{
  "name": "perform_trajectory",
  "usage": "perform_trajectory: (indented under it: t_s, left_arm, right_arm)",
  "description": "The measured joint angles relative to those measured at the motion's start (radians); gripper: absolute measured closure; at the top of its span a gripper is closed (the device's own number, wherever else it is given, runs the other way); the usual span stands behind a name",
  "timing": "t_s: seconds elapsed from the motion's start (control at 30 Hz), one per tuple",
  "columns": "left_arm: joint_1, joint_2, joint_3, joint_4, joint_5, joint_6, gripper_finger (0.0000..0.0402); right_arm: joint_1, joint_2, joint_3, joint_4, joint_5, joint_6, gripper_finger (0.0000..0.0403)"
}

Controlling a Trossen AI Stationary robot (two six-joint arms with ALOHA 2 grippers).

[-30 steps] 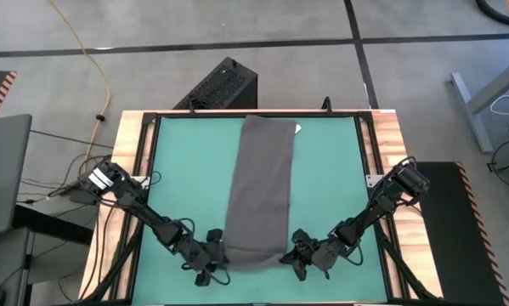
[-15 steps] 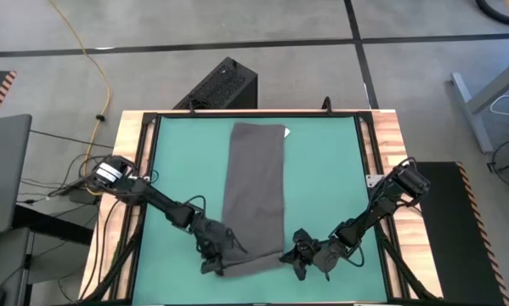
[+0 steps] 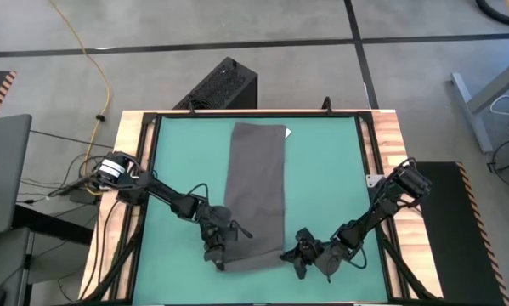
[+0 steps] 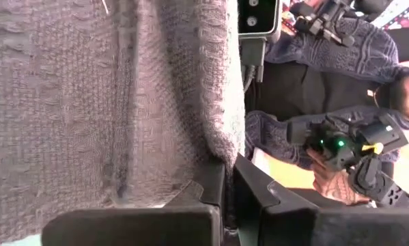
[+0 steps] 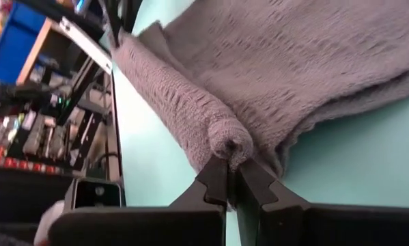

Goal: Roll towel into tight, uniform cylinder
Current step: Roll the gray towel

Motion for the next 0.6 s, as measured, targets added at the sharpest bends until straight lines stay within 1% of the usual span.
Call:
perform_trajectory:
  t_s: [0.1, 0.27, 0.6]
  left_arm:
    - [0.005, 0.000, 0.000, -0.020, 0.000, 0.032, 0.0401]
    - [0.023, -0.001, 0.000, -0.044, -0.018, 0.094, 0.0401]
    - [0.050, -0.001, 0.000, -0.044, 0.001, 0.179, 0.0401]
  right_arm:
    - [0.007, 0.000, 0.000, -0.015, 0.038, 0.042, 0.0378]
    - [0.014, -0.003, 0.002, -0.069, 0.051, 0.099, 0.0378]
    - [0.014, -0.003, 0.002, -0.080, 0.042, 0.102, 0.0378]
